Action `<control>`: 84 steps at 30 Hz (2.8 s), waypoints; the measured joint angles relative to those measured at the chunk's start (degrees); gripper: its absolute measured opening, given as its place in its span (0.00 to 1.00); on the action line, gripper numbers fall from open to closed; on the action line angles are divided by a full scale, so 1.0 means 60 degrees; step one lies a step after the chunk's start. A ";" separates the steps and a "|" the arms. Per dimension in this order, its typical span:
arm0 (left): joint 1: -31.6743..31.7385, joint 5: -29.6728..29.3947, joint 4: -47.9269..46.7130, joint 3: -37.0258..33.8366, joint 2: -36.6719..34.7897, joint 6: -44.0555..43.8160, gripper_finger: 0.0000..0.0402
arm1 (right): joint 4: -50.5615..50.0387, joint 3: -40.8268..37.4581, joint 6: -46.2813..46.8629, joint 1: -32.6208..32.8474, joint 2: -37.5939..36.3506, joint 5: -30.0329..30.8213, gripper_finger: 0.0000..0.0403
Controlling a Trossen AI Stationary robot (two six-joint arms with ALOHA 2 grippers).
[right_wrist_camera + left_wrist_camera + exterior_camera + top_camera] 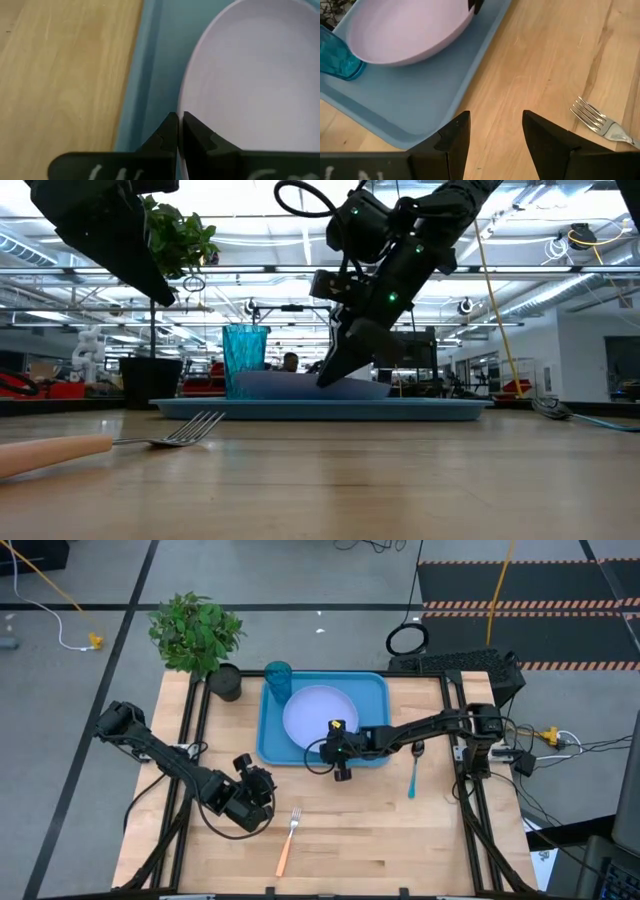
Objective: Pick and place plate/cup/fork/spoon on tray
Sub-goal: Put the light purple plate on the blue serving tray, then put the orange fork on the blue serving tray to the right of the blue plate
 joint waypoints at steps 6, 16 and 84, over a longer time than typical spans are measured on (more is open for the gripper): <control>0.0000 -0.0004 0.0000 0.0000 0.0000 0.0000 0.46 | -0.0001 0.0000 0.0000 -0.0033 -0.0001 0.0006 0.00; 0.0000 -0.0011 0.0004 0.0000 0.0000 -0.0004 0.46 | 0.0122 0.0000 -0.0073 -0.0027 -0.0001 0.0011 0.12; 0.0539 0.5766 0.1796 0.2320 0.4273 1.6017 0.46 | -0.1375 -0.2448 0.1921 0.2188 -0.7108 0.0580 0.28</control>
